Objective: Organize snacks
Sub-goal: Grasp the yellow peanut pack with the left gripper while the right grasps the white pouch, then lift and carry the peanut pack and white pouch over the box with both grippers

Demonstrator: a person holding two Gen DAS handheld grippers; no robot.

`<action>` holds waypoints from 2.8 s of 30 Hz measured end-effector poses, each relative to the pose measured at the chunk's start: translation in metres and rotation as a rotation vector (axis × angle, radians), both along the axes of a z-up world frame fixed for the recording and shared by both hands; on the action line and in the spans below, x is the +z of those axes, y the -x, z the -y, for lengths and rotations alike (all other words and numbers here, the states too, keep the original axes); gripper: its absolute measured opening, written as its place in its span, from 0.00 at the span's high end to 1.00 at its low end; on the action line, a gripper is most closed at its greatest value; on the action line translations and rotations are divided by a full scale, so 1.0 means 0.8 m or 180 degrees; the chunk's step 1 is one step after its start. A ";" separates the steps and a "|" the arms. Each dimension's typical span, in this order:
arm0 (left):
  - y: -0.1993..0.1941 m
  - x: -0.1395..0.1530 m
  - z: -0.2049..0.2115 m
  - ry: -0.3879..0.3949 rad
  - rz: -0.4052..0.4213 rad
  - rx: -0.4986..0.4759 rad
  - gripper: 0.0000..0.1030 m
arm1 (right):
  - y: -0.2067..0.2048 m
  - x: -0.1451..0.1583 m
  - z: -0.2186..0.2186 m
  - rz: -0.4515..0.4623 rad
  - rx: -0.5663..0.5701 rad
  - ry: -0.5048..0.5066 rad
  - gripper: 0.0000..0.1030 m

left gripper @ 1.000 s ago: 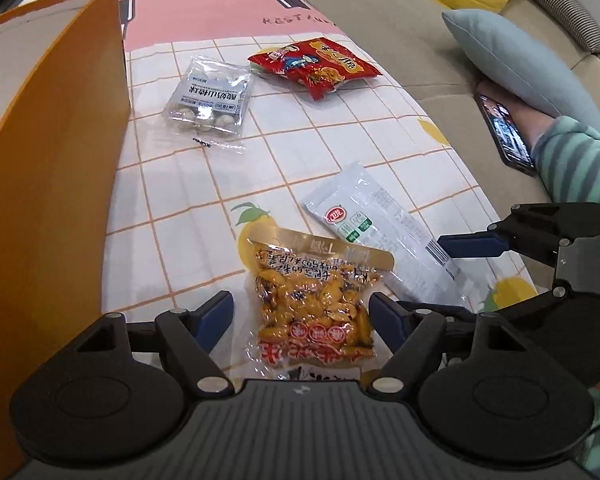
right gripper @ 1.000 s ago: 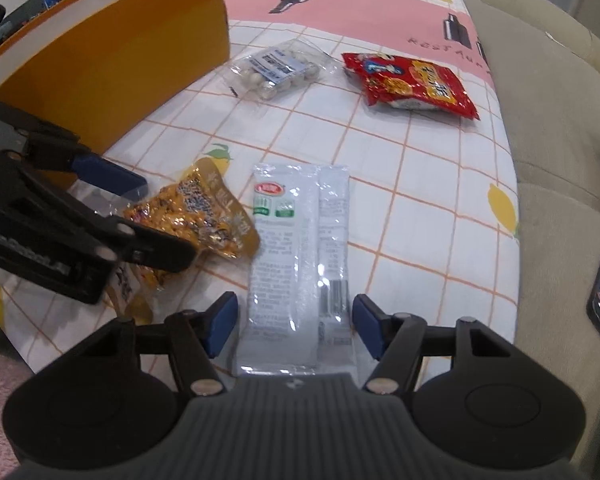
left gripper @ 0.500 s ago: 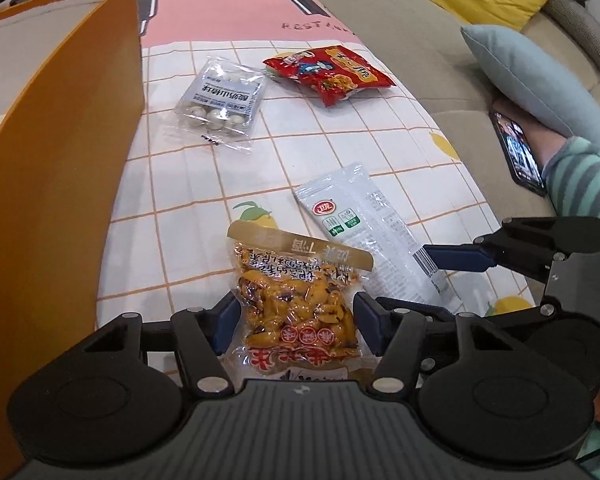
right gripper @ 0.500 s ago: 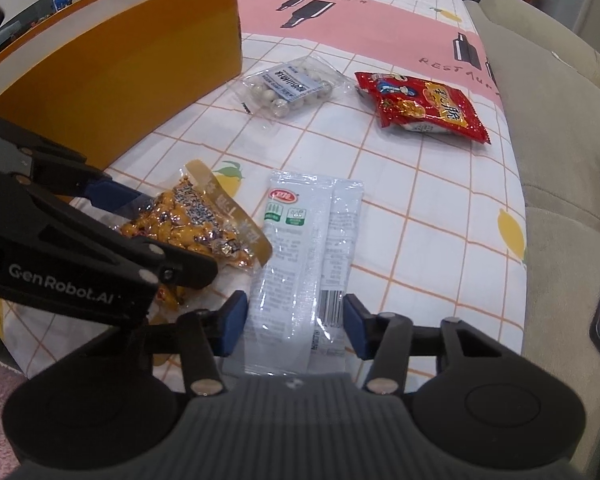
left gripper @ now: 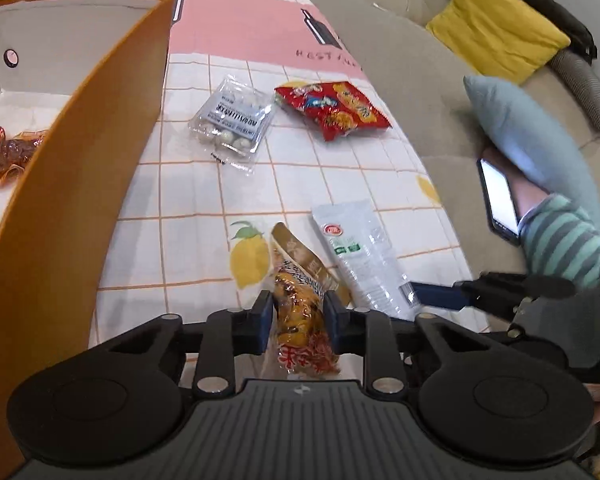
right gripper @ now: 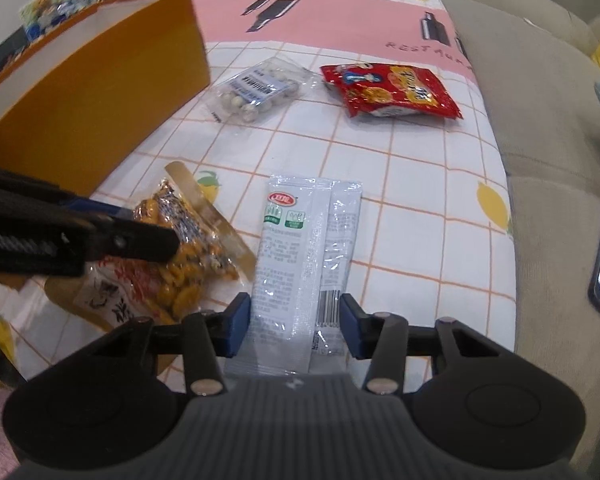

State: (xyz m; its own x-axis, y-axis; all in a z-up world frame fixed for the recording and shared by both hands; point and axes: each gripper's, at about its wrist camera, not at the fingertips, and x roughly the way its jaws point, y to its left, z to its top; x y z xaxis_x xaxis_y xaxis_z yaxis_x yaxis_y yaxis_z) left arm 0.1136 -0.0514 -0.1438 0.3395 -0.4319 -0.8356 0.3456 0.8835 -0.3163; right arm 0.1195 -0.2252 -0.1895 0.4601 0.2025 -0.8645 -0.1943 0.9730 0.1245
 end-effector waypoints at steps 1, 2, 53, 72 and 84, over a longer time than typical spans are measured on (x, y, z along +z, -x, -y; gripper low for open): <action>0.001 0.001 0.002 -0.0039 0.0026 -0.0021 0.72 | 0.000 0.001 0.003 -0.0011 -0.0023 -0.0056 0.56; 0.003 0.001 0.004 -0.0054 0.0049 -0.0038 0.72 | 0.000 0.002 0.005 -0.0027 -0.0039 -0.0124 0.56; 0.005 0.033 -0.019 0.0178 0.0002 0.0539 0.74 | 0.008 0.026 0.003 0.0217 -0.0126 -0.0354 0.56; -0.011 0.194 -0.096 -0.0041 0.0680 0.0729 0.74 | -0.012 0.166 -0.063 0.1042 0.0431 -0.0681 0.56; -0.079 0.198 -0.159 -0.0451 0.0632 0.1024 0.74 | -0.095 0.205 -0.189 0.1245 0.1309 -0.0334 0.56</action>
